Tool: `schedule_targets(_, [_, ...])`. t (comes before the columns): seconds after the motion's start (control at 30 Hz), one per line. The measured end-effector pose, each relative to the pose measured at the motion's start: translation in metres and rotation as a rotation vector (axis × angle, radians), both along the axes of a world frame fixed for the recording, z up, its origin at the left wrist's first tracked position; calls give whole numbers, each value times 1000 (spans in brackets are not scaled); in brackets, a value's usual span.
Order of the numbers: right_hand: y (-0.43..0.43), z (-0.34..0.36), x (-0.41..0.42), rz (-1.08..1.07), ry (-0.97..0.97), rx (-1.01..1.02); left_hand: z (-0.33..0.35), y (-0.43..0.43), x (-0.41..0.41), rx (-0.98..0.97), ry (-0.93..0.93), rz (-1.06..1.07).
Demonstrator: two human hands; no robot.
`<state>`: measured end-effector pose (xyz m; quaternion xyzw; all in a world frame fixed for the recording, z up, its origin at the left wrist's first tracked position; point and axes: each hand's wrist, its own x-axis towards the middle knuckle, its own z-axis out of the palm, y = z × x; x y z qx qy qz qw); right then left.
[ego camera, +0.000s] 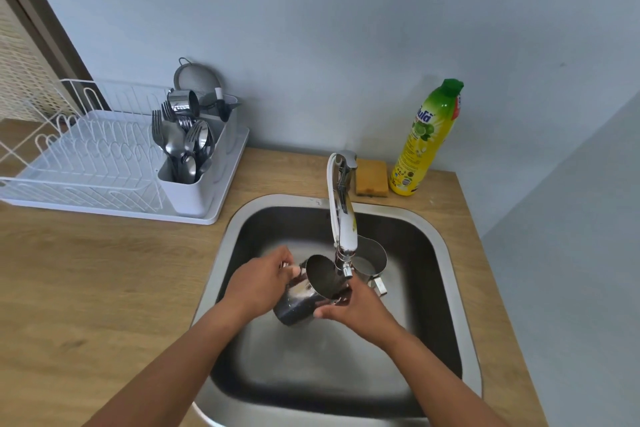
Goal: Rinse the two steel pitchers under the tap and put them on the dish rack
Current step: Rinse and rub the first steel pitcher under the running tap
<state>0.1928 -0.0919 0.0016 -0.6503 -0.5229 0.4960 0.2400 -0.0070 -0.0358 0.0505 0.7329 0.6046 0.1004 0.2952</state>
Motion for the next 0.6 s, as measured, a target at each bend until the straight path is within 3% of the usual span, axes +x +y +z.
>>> schedule_targets(0.13, [-8,1,3,-21,25,-32,-12,1,-6,-157,-91,6])
schedule_targets(0.37, [-24,18,14,-40,20,-34,-17,-9,1,-600,-450,94])
schedule_targets(0.6, [-25,50,31,3,-183,64,-34,-18,14,-839,-715,63])
